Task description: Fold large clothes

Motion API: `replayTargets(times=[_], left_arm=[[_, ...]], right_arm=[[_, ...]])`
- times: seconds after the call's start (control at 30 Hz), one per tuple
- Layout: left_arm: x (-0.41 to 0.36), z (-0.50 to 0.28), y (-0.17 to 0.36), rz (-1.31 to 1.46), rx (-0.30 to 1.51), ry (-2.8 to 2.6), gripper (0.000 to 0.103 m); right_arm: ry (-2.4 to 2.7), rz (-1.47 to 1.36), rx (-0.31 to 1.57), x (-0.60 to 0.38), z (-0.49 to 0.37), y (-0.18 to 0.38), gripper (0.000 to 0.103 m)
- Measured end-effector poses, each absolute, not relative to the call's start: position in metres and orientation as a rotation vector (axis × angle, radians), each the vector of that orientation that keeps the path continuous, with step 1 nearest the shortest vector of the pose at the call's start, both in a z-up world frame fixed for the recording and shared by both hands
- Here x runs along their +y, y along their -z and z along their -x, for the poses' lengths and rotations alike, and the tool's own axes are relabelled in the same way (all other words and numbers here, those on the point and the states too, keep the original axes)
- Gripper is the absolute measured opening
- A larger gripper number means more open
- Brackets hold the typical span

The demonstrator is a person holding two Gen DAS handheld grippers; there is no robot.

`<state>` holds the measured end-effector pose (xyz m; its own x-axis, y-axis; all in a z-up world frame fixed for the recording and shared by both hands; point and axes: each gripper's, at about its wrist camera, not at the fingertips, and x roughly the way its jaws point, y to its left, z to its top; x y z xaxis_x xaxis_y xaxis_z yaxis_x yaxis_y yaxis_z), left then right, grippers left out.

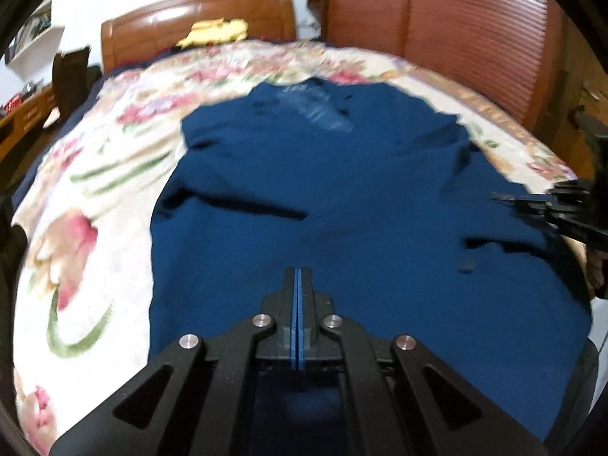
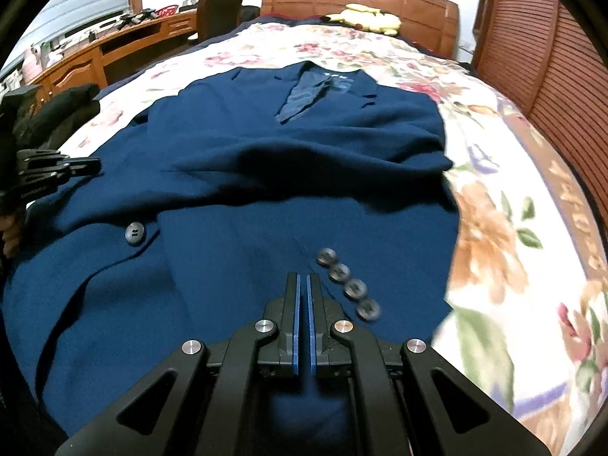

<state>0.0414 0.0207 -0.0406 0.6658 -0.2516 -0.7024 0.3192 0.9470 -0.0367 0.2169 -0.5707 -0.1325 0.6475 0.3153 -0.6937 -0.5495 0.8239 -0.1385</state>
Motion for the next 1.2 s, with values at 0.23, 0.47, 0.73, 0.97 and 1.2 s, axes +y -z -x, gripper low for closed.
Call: replayTargets(times=[0.23, 0.47, 0.73, 0.97, 1.2], left_arm=[[0.011, 0.008, 0.002, -0.121, 0.627, 0.371, 0.0], [0.038, -0.018, 0.017, -0.143, 0.701, 0.268, 0.073], [0.051, -0.082, 0.057, -0.053, 0.924, 0.278, 0.079], [0.045, -0.09, 0.072, 0.021, 0.986, 0.378, 0.057], [0.014, -0.053, 0.045, -0.095, 0.874, 0.364, 0.01]], right_arm=[[-0.48, 0.33, 0.688, -0.578, -0.201, 0.125, 0.003], [-0.498, 0.311, 0.663, -0.577, -0.193, 0.126, 0.003], [-0.532, 0.31, 0.651, -0.581, -0.176, 0.135, 0.003], [-0.556, 0.282, 0.639, -0.58, -0.171, 0.136, 0.003], [-0.578, 0.295, 0.641, -0.575, -0.159, 0.145, 0.004]])
